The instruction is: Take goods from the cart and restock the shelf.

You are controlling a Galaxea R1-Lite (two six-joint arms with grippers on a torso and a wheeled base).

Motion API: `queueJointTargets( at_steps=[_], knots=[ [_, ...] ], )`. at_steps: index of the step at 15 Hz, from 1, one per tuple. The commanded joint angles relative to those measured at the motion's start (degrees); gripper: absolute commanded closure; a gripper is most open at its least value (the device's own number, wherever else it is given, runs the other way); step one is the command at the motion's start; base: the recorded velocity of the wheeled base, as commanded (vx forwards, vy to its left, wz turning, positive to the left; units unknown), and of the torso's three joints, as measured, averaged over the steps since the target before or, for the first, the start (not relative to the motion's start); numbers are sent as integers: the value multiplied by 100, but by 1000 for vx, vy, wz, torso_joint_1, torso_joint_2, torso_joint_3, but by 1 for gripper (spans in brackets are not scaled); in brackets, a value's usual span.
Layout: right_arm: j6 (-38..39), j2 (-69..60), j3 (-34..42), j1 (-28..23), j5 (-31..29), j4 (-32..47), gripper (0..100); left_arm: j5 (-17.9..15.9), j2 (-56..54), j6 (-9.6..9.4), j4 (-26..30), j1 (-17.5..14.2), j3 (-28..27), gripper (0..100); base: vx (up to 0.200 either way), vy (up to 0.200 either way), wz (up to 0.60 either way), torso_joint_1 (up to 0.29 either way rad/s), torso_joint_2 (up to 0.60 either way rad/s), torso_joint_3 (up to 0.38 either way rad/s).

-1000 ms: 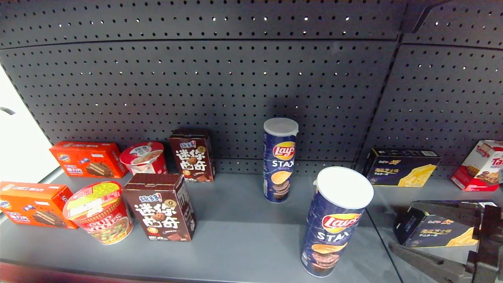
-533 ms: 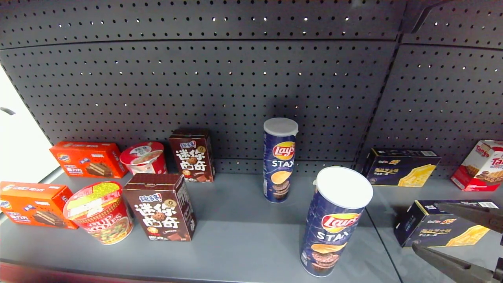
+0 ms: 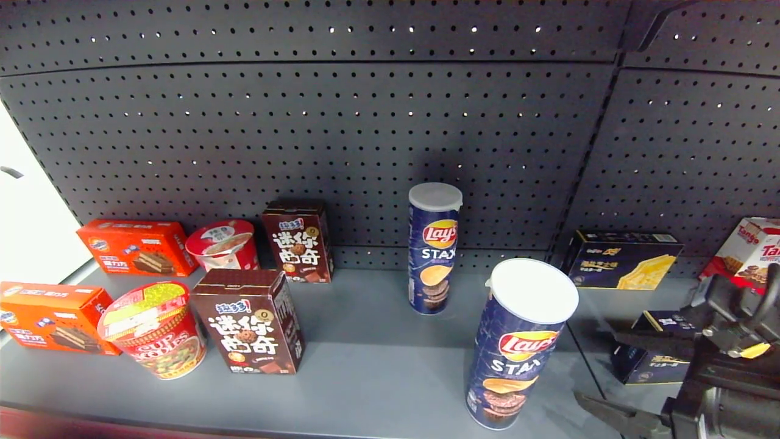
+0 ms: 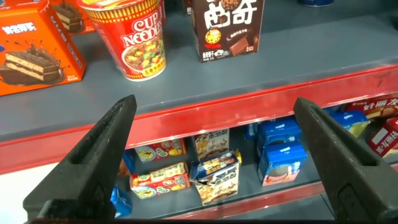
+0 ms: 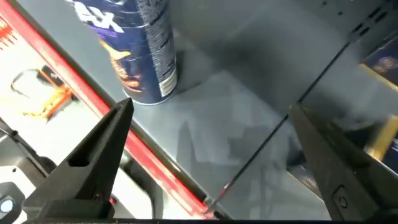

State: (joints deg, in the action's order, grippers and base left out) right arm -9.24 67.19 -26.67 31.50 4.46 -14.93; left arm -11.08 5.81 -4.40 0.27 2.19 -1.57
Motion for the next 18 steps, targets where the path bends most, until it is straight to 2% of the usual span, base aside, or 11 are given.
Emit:
queueJointTargets(
  at_steps=[1,5,10,18],
  knots=[
    [10,681,-347,14,-77,-1,0,9,-19,9,0,0,-1,0,0,0,0,0,0,0],
    [10,945,-673,58,-86,-1,0,-17,7,27,8,27,-10,0,0,0,0,0,0,0],
    [10,1015,-629,190,-86,-1,0,-34,51,308,8,35,-19,0,0,0,0,0,0,0],
    [1,883,-681,111,-121,-10,0,-34,130,308,8,53,-19,0,0,0,0,0,0,0]
  ],
)
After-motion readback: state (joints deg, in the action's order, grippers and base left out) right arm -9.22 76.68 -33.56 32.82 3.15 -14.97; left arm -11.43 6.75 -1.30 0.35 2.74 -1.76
